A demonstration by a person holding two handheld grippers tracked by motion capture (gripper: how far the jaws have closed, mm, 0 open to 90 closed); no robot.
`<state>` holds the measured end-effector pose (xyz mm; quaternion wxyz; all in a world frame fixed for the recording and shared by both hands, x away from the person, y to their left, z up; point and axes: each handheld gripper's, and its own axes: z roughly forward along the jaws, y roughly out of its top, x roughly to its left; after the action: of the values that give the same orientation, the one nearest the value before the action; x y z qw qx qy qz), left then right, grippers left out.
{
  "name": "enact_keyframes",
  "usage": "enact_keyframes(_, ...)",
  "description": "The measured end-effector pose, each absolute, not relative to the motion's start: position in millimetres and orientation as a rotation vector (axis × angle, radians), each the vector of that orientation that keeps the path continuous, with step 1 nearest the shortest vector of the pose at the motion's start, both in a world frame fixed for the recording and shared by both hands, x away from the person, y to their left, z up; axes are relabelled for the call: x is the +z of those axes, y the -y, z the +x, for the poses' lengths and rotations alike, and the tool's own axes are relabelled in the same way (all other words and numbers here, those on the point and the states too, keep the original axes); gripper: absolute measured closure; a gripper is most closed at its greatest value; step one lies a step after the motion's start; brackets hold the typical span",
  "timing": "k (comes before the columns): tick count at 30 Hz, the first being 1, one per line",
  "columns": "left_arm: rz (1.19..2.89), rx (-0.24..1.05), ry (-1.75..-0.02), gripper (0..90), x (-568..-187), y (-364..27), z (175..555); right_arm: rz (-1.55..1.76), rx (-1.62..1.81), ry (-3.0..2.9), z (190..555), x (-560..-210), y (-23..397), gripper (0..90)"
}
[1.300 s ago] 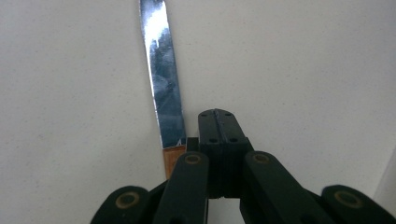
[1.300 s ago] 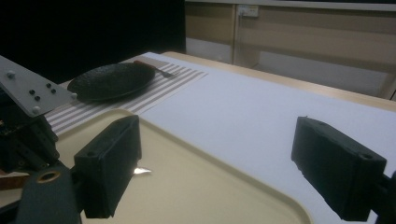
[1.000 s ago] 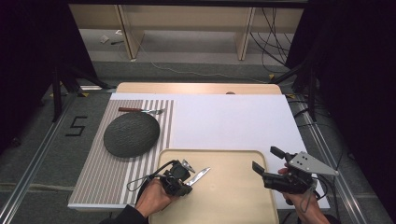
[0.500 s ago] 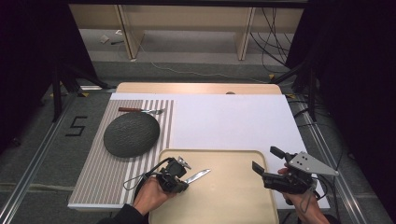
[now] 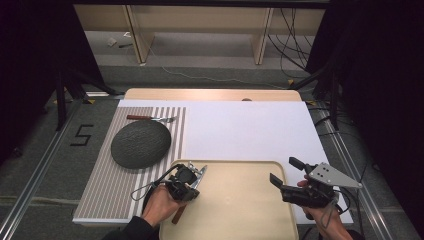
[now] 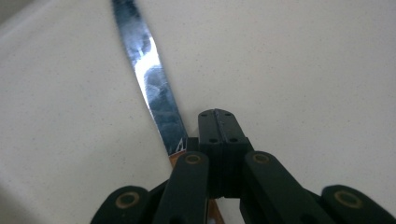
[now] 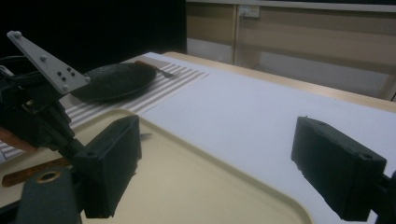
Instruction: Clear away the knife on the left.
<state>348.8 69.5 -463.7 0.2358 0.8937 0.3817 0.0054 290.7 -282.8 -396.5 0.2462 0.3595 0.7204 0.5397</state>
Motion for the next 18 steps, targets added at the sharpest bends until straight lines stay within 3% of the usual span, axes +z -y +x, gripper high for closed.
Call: enact_keyframes(18, 2.474, 0.039, -1.128, 89.8, -461.4, -90.6, 351.7, 0.974, 1.473, -1.968, 290.2, -396.1, 282.3, 16.9)
